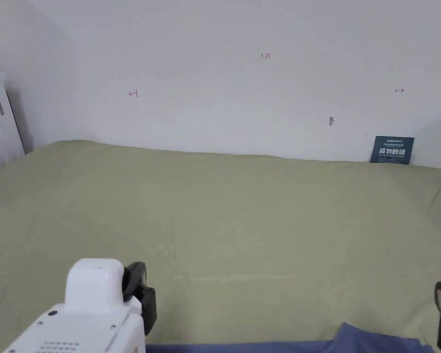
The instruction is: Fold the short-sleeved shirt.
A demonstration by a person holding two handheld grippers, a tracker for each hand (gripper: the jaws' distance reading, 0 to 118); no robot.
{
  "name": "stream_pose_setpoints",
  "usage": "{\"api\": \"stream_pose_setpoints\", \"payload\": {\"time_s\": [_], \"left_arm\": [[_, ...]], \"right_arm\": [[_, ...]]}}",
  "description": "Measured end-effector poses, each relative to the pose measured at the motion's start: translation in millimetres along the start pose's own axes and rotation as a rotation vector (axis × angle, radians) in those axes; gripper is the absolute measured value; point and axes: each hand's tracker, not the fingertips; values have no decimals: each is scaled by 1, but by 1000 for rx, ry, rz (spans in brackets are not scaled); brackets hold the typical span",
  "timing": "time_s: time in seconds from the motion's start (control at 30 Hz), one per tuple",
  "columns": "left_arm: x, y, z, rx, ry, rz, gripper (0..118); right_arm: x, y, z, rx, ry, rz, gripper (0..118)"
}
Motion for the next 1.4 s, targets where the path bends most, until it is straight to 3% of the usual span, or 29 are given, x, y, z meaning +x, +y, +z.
{"api": "stream_pose_setpoints", "payload": {"time_s": [0.07, 0.23, 0.4, 0.47, 0.5, 0.53, 0.57, 0.6, 0.63, 0.7, 0.83, 0.93, 1.0, 1.07, 1.3, 1.33, 1.37, 1.4], "left_arm": [[2, -8, 0, -13, -71, 12, 0], [2, -9, -1, -35, -67, 10, 0], [-41, 4, -22, -126, -144, -7, 1], [-77, 14, -35, -236, -243, 38, 18], [-103, 13, -45, -290, -327, 89, 36], [-128, 8, -59, -366, -425, 156, 73], [-149, 0, -71, -421, -483, 217, 97], [-168, -9, -83, -524, -589, 360, 109], [-188, -22, -95, -593, -625, 482, 109], [-213, -49, -115, -731, -593, 652, 109], [-237, -89, -131, -693, -461, 693, 108], [-226, -109, -131, -721, -538, 877, 108], [-217, -117, -133, -756, -532, 869, 108], [-212, -121, -129, -731, -501, 770, 108], [-219, -131, -117, -695, -482, 837, 102], [-220, -133, -116, -699, -469, 840, 89], [-220, -136, -117, -706, -431, 830, 59], [-220, -141, -123, -725, -377, 843, 7]], "right_arm": [[-6, -7, 3, -15, 52, -9, 0], [-7, -9, -3, -36, 71, -42, 0], [-3, -1, -7, -42, 95, -43, 0], [0, 2, -8, -41, 105, -46, 0], [1, 3, -9, -43, 113, -48, 0], [1, 3, -11, -44, 116, -53, 0], [2, 3, -13, -47, 119, -60, 0], [3, 2, -15, -55, 126, -69, 0], [2, 1, -18, -63, 131, -78, 0], [1, 1, -22, -87, 139, -87, 0], [-6, -1, -28, -115, 151, -60, 0], [-8, -3, -32, -139, 155, -42, 0], [-7, -4, -34, -153, 158, -41, 0], [-7, -6, -34, -164, 166, -49, 0], [-7, -12, -35, -173, 194, -106, 0], [-7, -13, -35, -175, 198, -117, 0], [-8, -14, -35, -177, 198, -121, 0], [-8, -15, -36, -182, 198, -124, 0]]}}
